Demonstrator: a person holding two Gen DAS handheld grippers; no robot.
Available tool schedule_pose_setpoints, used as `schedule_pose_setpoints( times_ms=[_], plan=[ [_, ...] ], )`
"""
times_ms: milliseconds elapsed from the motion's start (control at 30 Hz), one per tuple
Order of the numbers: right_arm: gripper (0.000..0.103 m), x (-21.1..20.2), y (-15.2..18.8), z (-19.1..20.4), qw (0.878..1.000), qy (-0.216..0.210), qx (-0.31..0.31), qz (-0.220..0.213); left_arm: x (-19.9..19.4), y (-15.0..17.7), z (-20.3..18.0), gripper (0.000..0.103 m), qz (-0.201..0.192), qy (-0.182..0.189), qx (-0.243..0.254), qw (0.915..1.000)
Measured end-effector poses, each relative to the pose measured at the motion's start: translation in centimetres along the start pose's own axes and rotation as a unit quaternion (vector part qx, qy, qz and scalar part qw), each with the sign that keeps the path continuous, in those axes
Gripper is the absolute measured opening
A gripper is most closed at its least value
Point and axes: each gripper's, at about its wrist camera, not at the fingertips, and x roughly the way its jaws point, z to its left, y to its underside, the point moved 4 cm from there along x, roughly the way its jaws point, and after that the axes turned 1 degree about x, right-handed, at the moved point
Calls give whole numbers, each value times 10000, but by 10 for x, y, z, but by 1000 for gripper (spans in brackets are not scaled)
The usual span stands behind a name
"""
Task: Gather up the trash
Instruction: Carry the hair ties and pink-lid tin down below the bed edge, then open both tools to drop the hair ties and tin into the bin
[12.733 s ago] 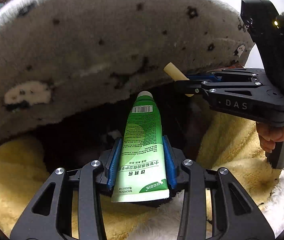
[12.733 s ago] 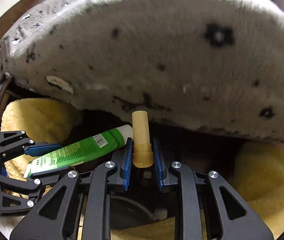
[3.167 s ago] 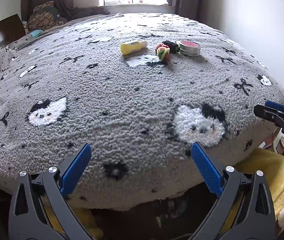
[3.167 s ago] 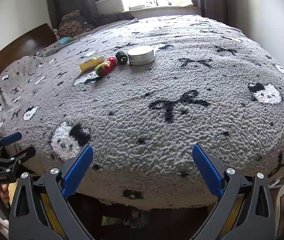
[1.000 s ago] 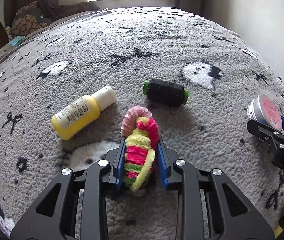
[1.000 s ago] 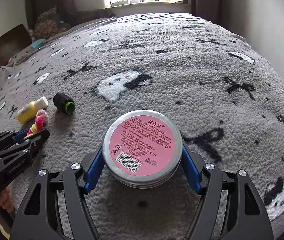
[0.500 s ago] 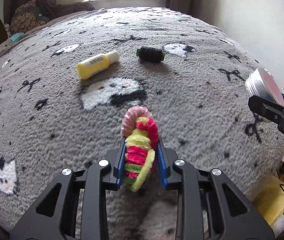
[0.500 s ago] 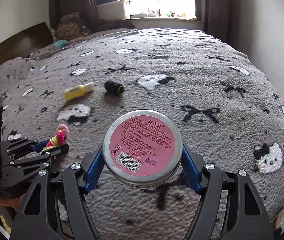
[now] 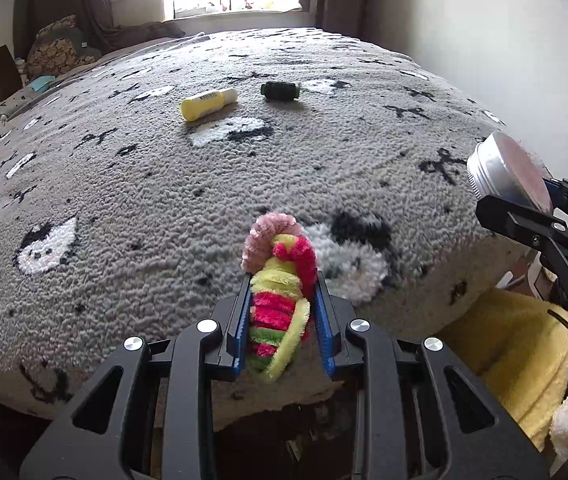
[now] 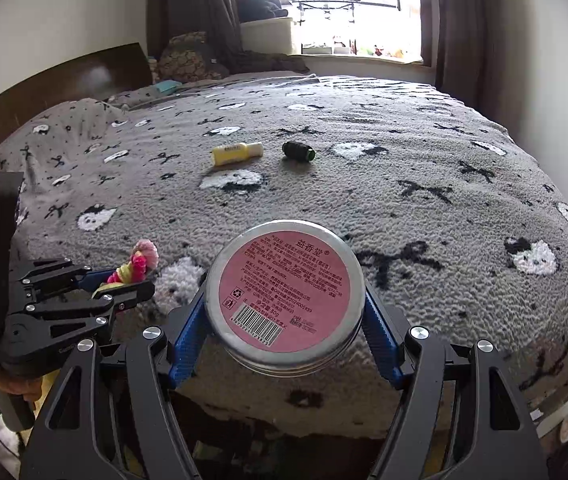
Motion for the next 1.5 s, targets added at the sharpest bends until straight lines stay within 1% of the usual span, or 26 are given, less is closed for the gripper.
schedule_pose_setpoints(
  times_ms=[100, 233, 300, 400, 533, 700, 800, 933, 1033, 1167, 1333, 1500],
  plan=[
    [71, -8, 21, 0, 10000, 85, -1, -1, -9, 18, -11, 26, -81, 40, 100, 9999],
    [71, -14, 51, -2, 9998, 139, 95, 125, -12, 42, -25, 26, -89, 17, 200, 9998],
    [71, -13, 67, -2, 9995, 179, 124, 239, -11, 55, -31, 26, -29, 67, 191, 9998],
    [71, -7, 87, 0, 9987, 123, 170, 456, -7, 73, -38, 26, 110, 167, 159, 9997],
    [71, 9, 112, 4, 9966, 93, 245, 777, 0, 97, -44, 26, 298, 127, 250, 9992],
    [71, 29, 136, 10, 9931, 98, 269, 1134, 15, 126, -40, 26, 627, 38, 214, 9978],
    [71, 39, 149, 11, 9904, 76, 311, 1347, 28, 144, -35, 26, 892, 33, 123, 9959],
    [71, 52, 165, 12, 9861, 15, 371, 1619, 49, 171, -33, 26, 1301, 26, 110, 9914],
    [71, 60, 177, 14, 9821, -103, 429, 1833, 63, 189, -32, 26, 1591, 167, 10, 9871],
    [71, 71, 194, 15, 9752, -283, 566, 2120, 75, 202, -29, 26, 1843, 327, -149, 9822],
    [71, 80, 212, 11, 9659, -511, 826, 2402, 79, 208, -31, 27, 1926, 418, -104, 9803],
    [71, 81, 211, 10, 9653, -675, 835, 2379, 81, 208, -37, 27, 1905, 494, -43, 9804]
  ],
)
